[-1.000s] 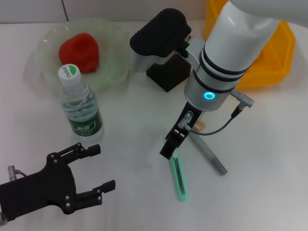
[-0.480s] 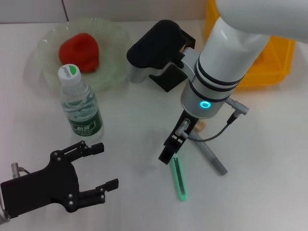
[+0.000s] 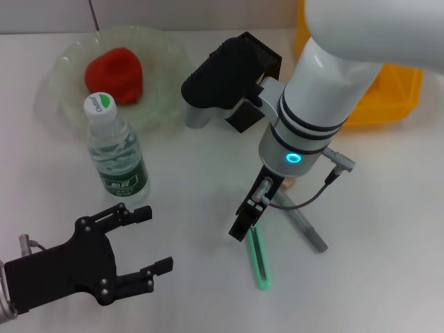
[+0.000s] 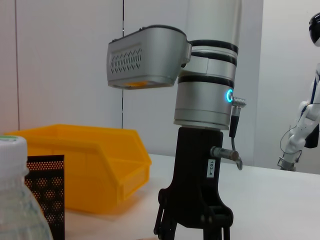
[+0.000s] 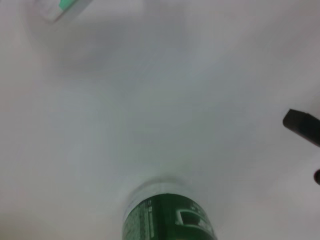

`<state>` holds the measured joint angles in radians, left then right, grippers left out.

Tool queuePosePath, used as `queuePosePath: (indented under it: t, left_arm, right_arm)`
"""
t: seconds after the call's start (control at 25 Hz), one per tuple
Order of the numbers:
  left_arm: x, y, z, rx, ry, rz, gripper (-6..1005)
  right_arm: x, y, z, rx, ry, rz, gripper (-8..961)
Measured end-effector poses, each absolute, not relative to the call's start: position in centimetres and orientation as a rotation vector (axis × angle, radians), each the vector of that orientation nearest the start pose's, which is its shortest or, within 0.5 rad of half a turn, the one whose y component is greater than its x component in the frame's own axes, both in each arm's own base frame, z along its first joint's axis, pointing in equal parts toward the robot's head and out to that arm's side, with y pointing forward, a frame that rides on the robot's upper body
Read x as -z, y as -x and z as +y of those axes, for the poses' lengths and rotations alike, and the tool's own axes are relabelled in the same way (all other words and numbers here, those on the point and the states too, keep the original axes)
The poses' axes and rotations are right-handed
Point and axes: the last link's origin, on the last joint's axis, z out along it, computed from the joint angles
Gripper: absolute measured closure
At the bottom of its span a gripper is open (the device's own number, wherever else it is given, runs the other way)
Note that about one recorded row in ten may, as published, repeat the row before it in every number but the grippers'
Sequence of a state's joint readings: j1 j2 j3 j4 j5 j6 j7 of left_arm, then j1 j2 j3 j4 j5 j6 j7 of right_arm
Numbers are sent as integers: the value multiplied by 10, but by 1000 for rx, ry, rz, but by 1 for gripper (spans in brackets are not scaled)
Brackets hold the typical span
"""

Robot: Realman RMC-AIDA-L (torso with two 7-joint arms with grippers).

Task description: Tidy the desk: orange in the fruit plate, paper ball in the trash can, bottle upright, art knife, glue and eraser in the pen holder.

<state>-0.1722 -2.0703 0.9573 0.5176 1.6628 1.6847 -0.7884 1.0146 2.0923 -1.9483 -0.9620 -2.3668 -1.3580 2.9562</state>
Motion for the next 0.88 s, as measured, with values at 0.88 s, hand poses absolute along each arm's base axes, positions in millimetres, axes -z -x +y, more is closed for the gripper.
queuePosePath:
  t: [0.88]
  left_arm:
    - [28, 315, 211, 867, 2650, -291, 185]
  right_arm:
    - [126, -106, 339, 837, 2699, 849, 141]
